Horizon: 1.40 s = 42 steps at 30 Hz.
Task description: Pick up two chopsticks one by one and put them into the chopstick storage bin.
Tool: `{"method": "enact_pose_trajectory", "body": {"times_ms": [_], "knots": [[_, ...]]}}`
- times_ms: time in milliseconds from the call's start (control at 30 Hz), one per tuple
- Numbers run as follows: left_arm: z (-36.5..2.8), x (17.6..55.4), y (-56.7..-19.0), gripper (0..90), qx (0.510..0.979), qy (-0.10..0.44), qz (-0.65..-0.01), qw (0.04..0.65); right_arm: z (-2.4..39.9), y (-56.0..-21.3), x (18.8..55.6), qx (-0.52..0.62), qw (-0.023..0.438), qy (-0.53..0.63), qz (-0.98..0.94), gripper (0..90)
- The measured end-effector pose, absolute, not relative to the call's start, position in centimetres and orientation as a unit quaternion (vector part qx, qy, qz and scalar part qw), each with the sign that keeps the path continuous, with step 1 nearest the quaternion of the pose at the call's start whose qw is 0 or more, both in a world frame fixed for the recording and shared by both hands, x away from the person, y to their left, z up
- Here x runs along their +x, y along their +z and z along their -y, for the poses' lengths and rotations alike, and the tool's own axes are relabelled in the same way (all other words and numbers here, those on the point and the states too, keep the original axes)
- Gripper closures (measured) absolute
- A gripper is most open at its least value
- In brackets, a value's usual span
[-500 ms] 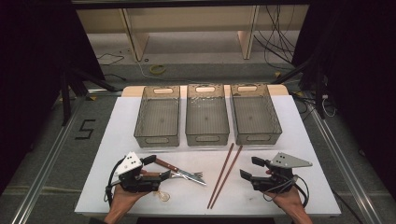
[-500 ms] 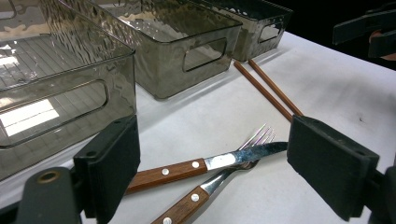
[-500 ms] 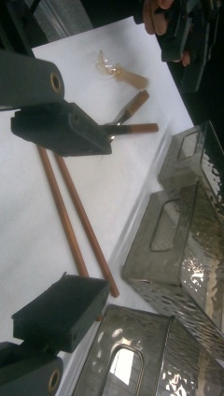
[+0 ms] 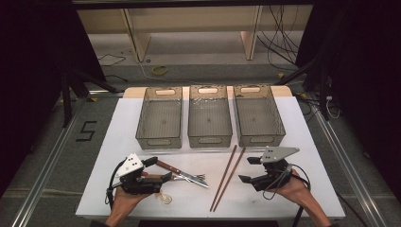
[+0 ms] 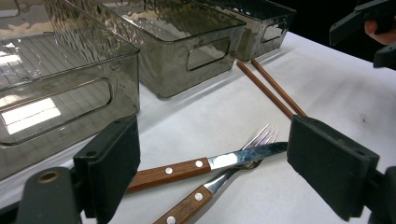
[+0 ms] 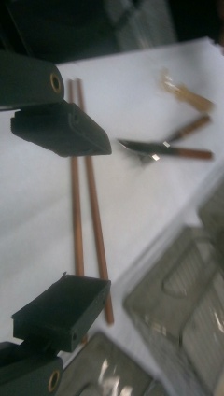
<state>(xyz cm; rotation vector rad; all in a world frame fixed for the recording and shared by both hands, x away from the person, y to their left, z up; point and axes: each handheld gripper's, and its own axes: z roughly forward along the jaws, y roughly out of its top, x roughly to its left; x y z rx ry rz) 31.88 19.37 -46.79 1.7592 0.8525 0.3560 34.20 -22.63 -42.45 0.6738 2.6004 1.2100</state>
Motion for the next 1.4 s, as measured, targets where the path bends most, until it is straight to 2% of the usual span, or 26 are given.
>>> {"method": "enact_pose_trajectory", "body": {"times_ms": [200, 467, 633, 900, 1400], "knots": [[-19.4, 31.9, -46.8, 16.6, 0.743, 0.15, -0.358, 0.545, 20.7, -42.4, 35.7, 0.15, 0.086, 0.325, -0.93, 30.0], [-19.4, 31.9, -46.8, 16.6, 0.743, 0.151, -0.358, 0.544, 18.5, -43.2, 37.5, 0.102, 0.082, 0.257, -0.958, 29.8], [-19.6, 32.0, -46.8, 16.6, 0.743, 0.152, -0.362, 0.542, 17.2, -44.0, 38.9, 0.063, 0.059, 0.219, -0.972, 30.7], [-19.6, 32.0, -46.8, 16.6, 0.741, 0.152, -0.364, 0.543, 16.1, -45.3, 40.4, 0.051, 0.04, 0.196, -0.978, 31.1], [-19.9, 32.0, -46.7, 16.6, 0.737, 0.154, -0.368, 0.545, 15.7, -46.4, 41.6, 0.036, 0.036, 0.15, -0.987, 32.8]]}}
